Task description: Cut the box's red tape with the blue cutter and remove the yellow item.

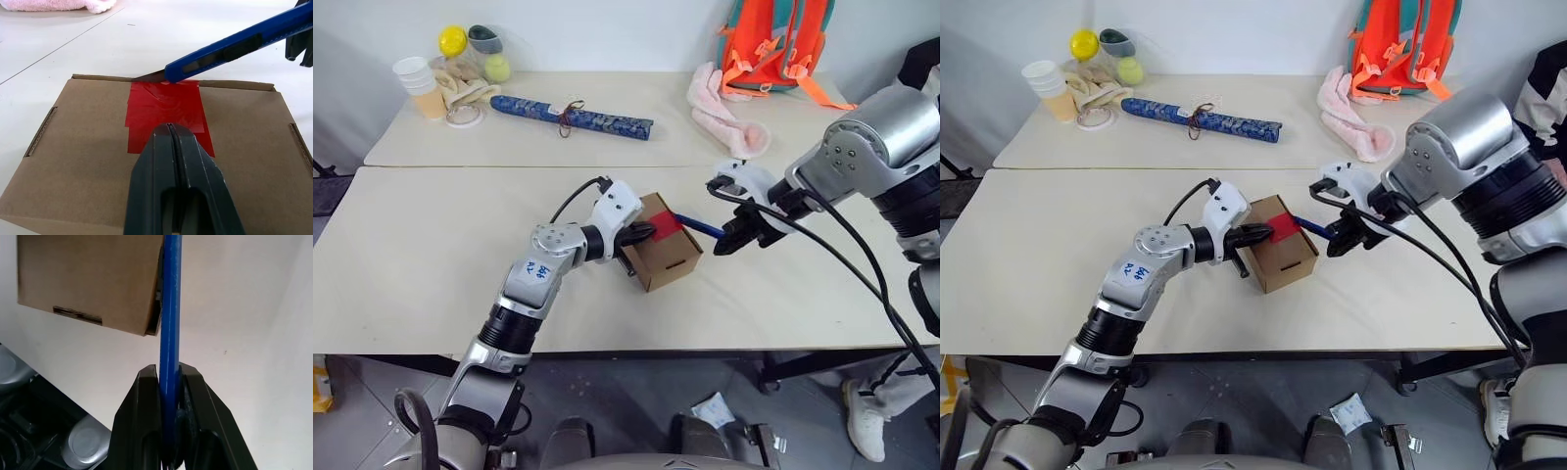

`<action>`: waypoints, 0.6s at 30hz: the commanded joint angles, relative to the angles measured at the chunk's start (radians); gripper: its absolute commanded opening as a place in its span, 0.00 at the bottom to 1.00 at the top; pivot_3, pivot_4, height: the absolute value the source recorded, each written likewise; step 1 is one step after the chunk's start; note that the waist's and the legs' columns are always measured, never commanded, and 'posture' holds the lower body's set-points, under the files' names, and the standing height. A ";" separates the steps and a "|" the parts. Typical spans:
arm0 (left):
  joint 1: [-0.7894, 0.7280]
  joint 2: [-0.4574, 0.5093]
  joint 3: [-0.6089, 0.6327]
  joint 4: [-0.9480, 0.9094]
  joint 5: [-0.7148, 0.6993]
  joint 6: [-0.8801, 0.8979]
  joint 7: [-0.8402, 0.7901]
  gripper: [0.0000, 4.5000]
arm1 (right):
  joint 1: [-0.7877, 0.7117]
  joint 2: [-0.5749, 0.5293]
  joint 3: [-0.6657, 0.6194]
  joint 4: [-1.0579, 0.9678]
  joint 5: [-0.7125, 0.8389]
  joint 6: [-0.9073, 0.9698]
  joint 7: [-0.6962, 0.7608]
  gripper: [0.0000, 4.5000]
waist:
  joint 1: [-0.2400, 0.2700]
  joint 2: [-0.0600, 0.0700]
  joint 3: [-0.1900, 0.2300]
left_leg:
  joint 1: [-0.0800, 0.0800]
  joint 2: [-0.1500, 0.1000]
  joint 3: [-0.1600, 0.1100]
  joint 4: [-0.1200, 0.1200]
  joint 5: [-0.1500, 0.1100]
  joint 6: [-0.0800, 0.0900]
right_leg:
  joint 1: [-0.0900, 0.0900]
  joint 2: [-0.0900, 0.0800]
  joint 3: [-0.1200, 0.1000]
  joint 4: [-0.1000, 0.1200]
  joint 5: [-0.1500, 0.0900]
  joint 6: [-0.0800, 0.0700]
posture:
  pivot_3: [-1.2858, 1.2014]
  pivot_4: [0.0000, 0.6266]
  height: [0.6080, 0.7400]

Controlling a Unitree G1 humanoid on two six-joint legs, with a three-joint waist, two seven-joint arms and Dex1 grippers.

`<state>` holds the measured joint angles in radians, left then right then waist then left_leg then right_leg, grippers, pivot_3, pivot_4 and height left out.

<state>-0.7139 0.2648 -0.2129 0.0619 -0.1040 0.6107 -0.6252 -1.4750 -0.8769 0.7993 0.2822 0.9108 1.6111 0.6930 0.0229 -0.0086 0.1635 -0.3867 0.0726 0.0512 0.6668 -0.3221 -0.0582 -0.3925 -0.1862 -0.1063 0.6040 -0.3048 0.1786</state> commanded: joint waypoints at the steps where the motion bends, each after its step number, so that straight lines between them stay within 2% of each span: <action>1: 0.057 0.007 -0.038 0.087 0.023 0.066 0.007 0.00 | -0.037 -0.028 0.011 -0.038 0.019 0.003 0.044 0.03 | 0.000 0.000 0.000 | 0.000 0.000 0.000 0.000 0.000 0.000 | 0.000 0.000 0.000 0.000 0.000 0.000 | 0.52 0.24 1.00; 7: 0.050 0.001 -0.035 0.100 0.024 0.057 0.008 0.00 | -0.043 -0.084 0.053 -0.081 0.064 0.003 0.065 0.03 | 0.001 0.000 0.000 | 0.000 0.000 0.000 0.000 0.000 0.000 | 0.000 0.000 0.000 0.000 0.000 0.000 | 0.52 0.24 1.00; 18: 0.054 -0.004 -0.030 0.097 0.023 0.062 0.016 0.00 | -0.016 -0.127 0.076 -0.104 0.046 0.003 0.079 0.03 | 0.003 0.000 0.000 | 0.000 0.000 0.000 0.000 0.000 0.000 | 0.000 0.000 0.000 -0.001 0.000 0.000 | 0.52 0.24 1.00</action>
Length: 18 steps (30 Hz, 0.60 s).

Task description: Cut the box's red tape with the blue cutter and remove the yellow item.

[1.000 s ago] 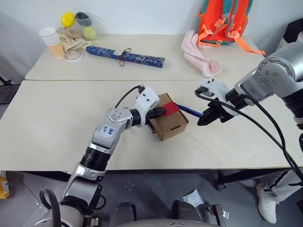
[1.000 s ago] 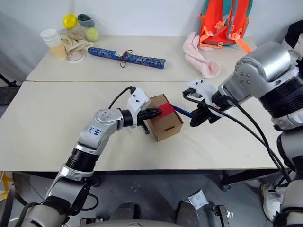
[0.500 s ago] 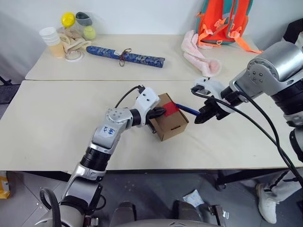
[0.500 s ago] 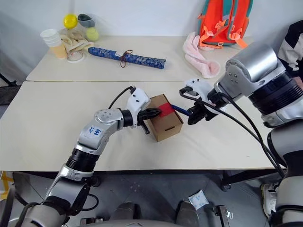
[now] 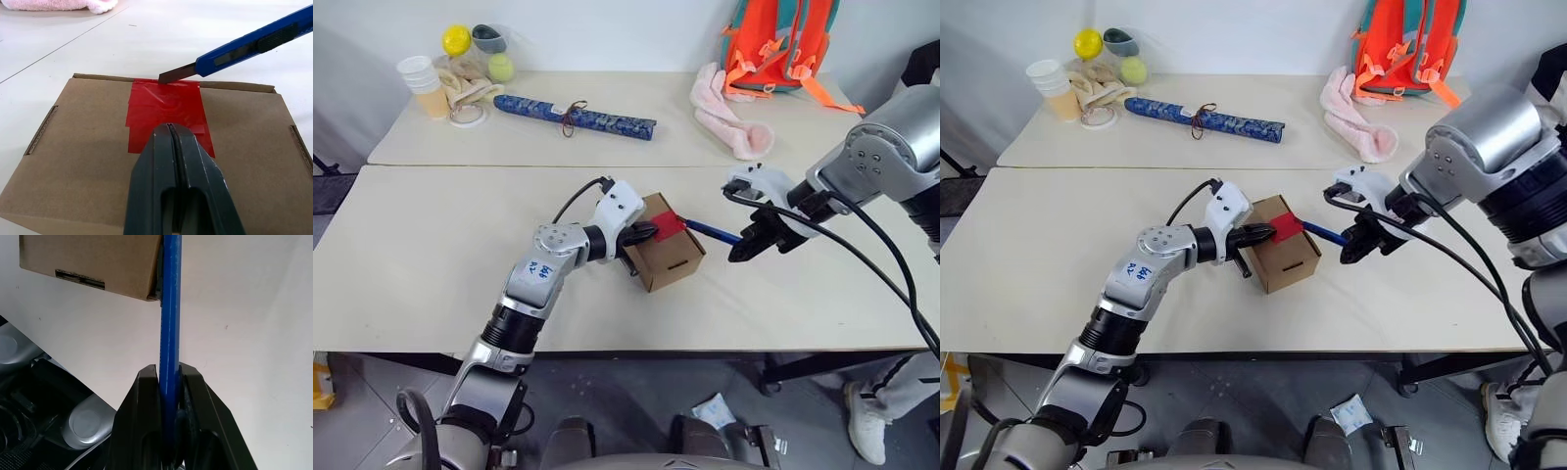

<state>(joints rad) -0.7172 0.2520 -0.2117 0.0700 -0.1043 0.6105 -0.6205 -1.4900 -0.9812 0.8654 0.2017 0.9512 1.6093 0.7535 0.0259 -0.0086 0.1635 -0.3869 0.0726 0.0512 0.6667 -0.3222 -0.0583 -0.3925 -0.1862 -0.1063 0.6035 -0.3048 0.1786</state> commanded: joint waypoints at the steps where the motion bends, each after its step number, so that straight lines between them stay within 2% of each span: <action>1: 0.056 0.008 -0.031 0.090 0.024 0.062 0.011 0.00 | 0.000 -0.023 0.011 -0.025 0.005 0.005 0.020 0.03 | 0.000 0.000 0.000 | 0.000 0.000 0.000 0.000 0.000 0.000 | 0.000 0.000 0.000 0.000 0.000 0.000 | 0.52 0.24 1.00; 18: 0.063 0.005 -0.030 0.082 0.024 0.063 0.021 0.00 | -0.009 0.088 0.005 0.044 -0.129 0.005 0.069 0.03 | -0.003 0.000 -0.001 | 0.001 0.000 0.000 0.002 0.000 0.000 | 0.000 0.000 0.000 0.001 0.000 0.000 | 0.52 0.24 1.00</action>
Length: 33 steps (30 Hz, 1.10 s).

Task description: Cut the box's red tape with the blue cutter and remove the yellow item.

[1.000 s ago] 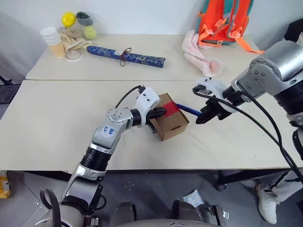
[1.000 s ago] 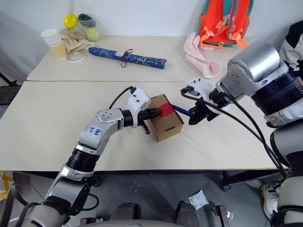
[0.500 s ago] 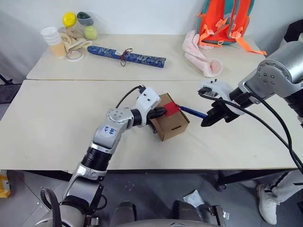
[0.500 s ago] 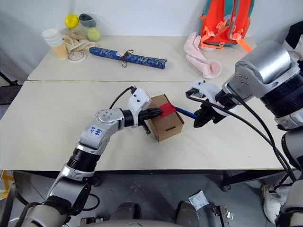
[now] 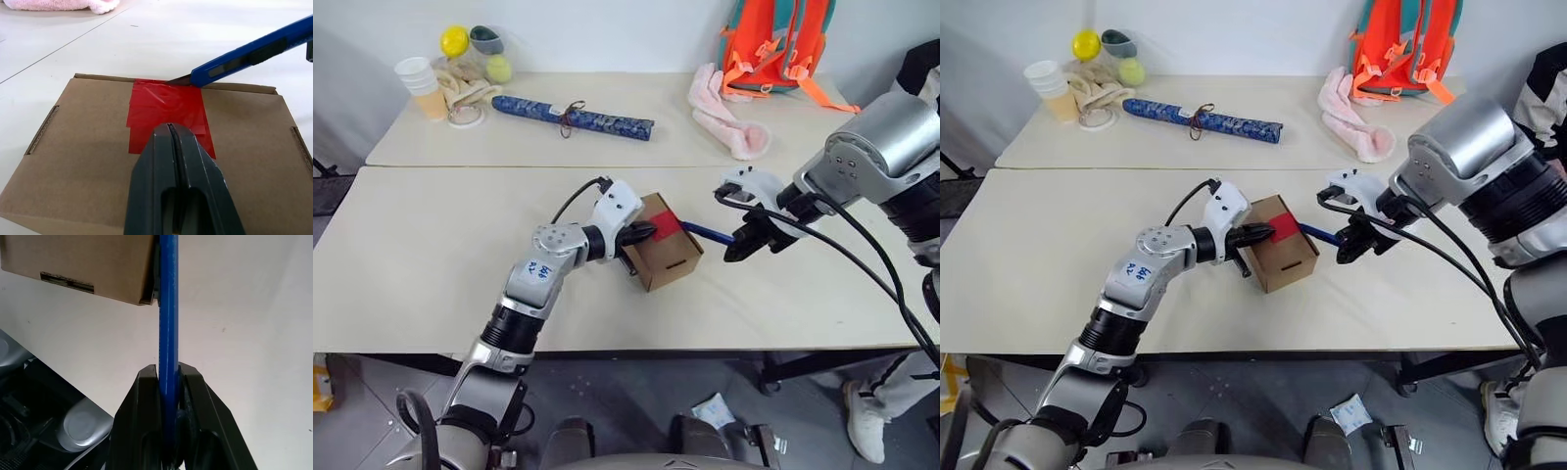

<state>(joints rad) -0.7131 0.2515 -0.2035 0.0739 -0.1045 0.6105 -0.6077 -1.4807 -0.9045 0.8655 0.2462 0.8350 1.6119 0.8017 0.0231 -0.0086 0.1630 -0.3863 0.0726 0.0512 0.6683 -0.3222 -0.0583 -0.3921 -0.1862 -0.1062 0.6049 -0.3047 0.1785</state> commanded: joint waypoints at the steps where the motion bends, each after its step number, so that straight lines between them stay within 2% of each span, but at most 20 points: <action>1: 0.061 0.005 -0.039 0.075 0.024 0.065 0.009 0.00 | -0.020 0.003 0.011 -0.006 -0.007 0.003 0.028 0.03 | 0.000 0.000 0.000 | 0.000 0.000 0.000 0.000 0.000 0.000 | 0.000 0.000 0.000 0.000 0.000 0.000 | 0.52 0.24 1.00; 14: 0.059 0.000 -0.039 0.089 0.026 0.058 0.016 0.00 | -0.070 -0.165 0.135 -0.107 0.147 0.003 0.061 0.03 | 0.002 0.000 0.000 | 0.000 0.000 0.000 0.000 0.000 0.000 | 0.000 0.000 0.000 -0.001 0.000 0.000 | 0.52 0.24 1.00; 19: 0.071 0.000 -0.035 0.076 0.022 0.058 0.018 0.00 | -0.056 -0.193 0.077 -0.120 0.214 0.003 0.032 0.03 | 0.002 0.000 0.000 | 0.000 0.000 0.000 0.000 -0.001 0.000 | 0.000 0.000 0.000 -0.001 0.000 0.000 | 0.52 0.24 1.00; 24: 0.091 0.030 -0.005 0.024 -0.020 0.022 -0.041 0.00 | 0.018 -0.248 -0.185 -0.038 0.359 0.003 -0.004 0.03 | 0.002 0.000 0.000 | -0.001 0.000 0.000 -0.001 -0.001 0.000 | 0.000 0.000 0.000 -0.002 0.000 0.000 | 0.52 0.24 1.00; 26: 0.098 0.048 -0.002 0.007 -0.033 0.033 -0.066 0.00 | 0.069 -0.241 -0.281 -0.026 0.358 0.003 -0.079 0.03 | 0.000 0.000 0.000 | -0.001 0.000 0.001 -0.002 -0.001 0.000 | -0.001 0.000 0.000 -0.003 0.000 0.000 | 0.52 0.24 1.00; 29: 0.102 0.096 0.006 -0.005 -0.034 0.003 -0.101 0.00 | 0.153 -0.225 -0.489 0.007 0.334 0.001 -0.161 0.03 | 0.001 0.000 0.000 | 0.000 0.001 0.002 -0.003 -0.001 0.000 | -0.001 0.000 0.000 -0.003 0.000 0.000 | 0.52 0.24 1.00; 33: 0.084 0.122 0.036 -0.003 -0.064 -0.042 -0.144 0.00 | 0.371 -0.234 -0.685 -0.062 0.233 -0.110 -0.205 0.03 | 0.006 -0.001 0.000 | -0.001 0.001 0.002 -0.002 -0.001 0.000 | -0.001 0.000 0.000 -0.004 0.000 0.000 | 0.52 0.24 1.00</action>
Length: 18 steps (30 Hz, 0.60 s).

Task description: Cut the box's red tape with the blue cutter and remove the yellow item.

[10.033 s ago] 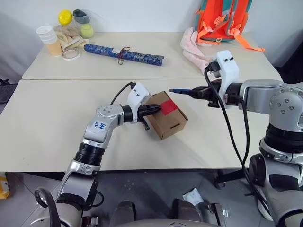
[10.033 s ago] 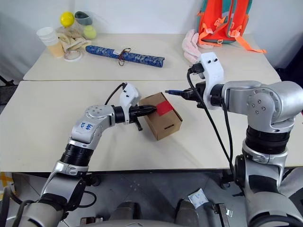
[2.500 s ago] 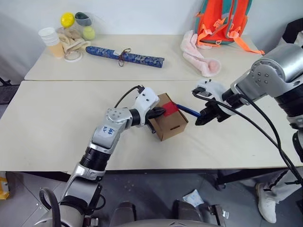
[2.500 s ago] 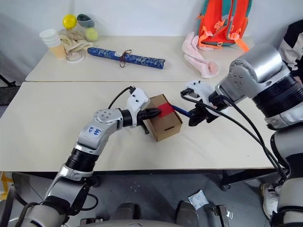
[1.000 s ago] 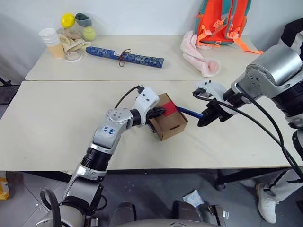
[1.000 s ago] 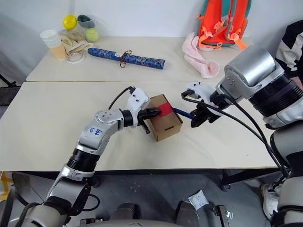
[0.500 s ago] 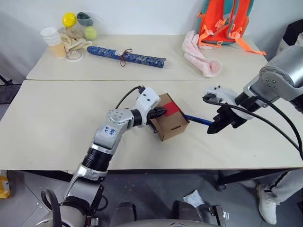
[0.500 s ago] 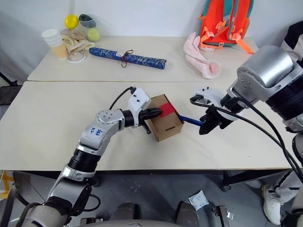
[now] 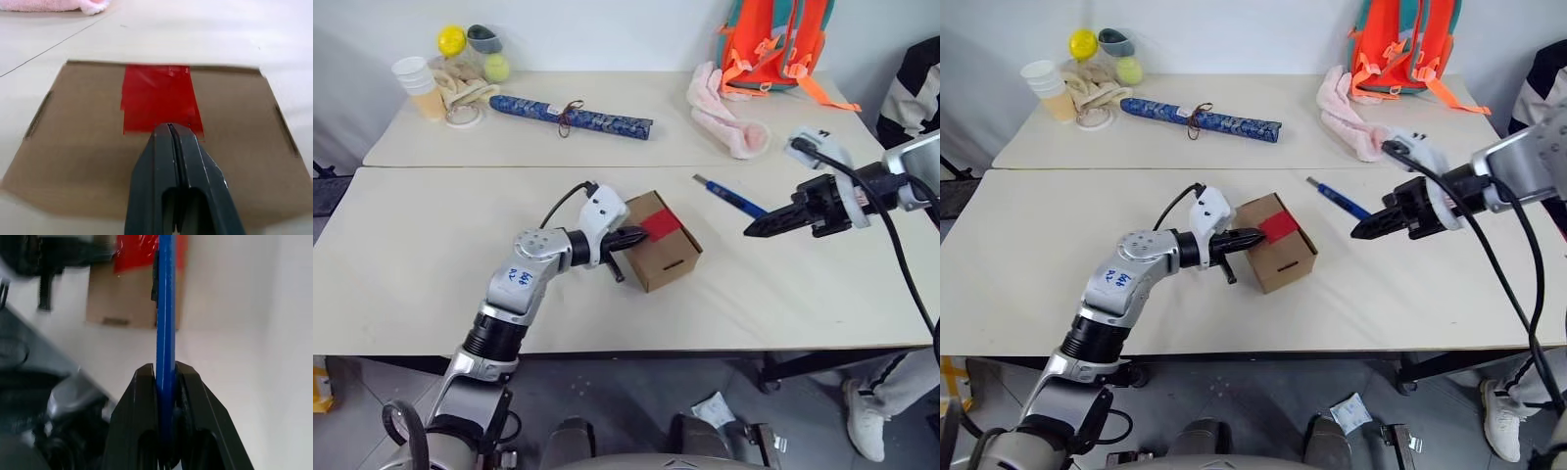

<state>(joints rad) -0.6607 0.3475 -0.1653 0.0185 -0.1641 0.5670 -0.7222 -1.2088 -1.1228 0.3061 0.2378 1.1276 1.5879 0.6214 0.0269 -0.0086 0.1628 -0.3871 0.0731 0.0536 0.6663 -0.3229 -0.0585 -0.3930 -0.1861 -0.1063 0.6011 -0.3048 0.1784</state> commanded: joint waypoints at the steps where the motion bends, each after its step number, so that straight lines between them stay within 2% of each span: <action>1: 0.022 0.025 0.012 0.056 -0.016 -0.013 -0.036 0.00 | 0.185 -0.016 -0.154 -0.076 -0.109 -0.167 -0.023 0.03 | 0.005 -0.001 0.000 | 0.000 0.000 0.000 0.000 0.000 0.000 | 0.000 0.000 0.000 0.000 0.000 0.000 | 0.52 0.24 1.00; 4: -0.007 0.026 0.044 0.071 -0.044 -0.047 -0.055 0.00 | 0.392 0.019 -0.228 -0.072 -0.265 -0.424 -0.019 0.03 | 0.007 -0.003 0.000 | -0.001 0.000 0.000 0.002 0.000 0.001 | 0.001 0.000 0.000 -0.001 0.001 0.001 | 0.52 0.24 1.00; 7: -0.027 0.035 0.069 0.074 -0.071 -0.070 -0.082 0.00 | 0.508 0.070 -0.257 0.019 -0.429 -0.699 0.006 0.03 | 0.000 -0.002 0.001 | -0.001 0.000 0.001 0.001 0.000 0.001 | -0.001 0.000 0.000 0.000 0.001 0.001 | 0.52 0.24 1.00; 10: -0.032 0.061 0.092 0.062 -0.098 -0.067 -0.107 0.00 | 0.558 0.114 -0.252 0.162 -0.591 -0.973 0.032 0.03 | -0.005 -0.002 0.001 | -0.001 0.000 0.001 0.000 0.000 0.000 | -0.001 0.000 0.000 -0.001 0.001 0.001 | 0.52 0.24 1.00; 13: -0.010 0.102 0.119 0.043 -0.115 -0.065 -0.129 0.00 | 0.529 0.175 -0.298 0.325 -0.630 -1.030 0.040 0.03 | -0.019 -0.002 0.001 | -0.001 0.000 0.002 -0.001 0.000 0.000 | -0.002 0.000 0.000 -0.002 0.001 0.001 | 0.52 0.24 1.00; 18: 0.078 0.203 0.178 -0.029 -0.142 -0.044 -0.148 0.00 | 0.533 0.181 -0.320 0.373 -0.686 -1.046 0.141 0.38 | -0.035 0.001 0.003 | -0.001 0.000 0.002 -0.002 0.000 0.000 | -0.001 0.000 0.000 -0.004 0.001 0.001 | 0.52 0.24 1.00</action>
<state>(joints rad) -0.5870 0.5360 -0.0190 0.0416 -0.2771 0.5242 -0.8608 -0.6681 -0.9239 0.0209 0.6230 0.4590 0.5757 0.7284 -0.0078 -0.0080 0.1654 -0.3876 0.0731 0.0560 0.6642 -0.3231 -0.0581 -0.3945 -0.1861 -0.1065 0.5967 -0.3038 0.1793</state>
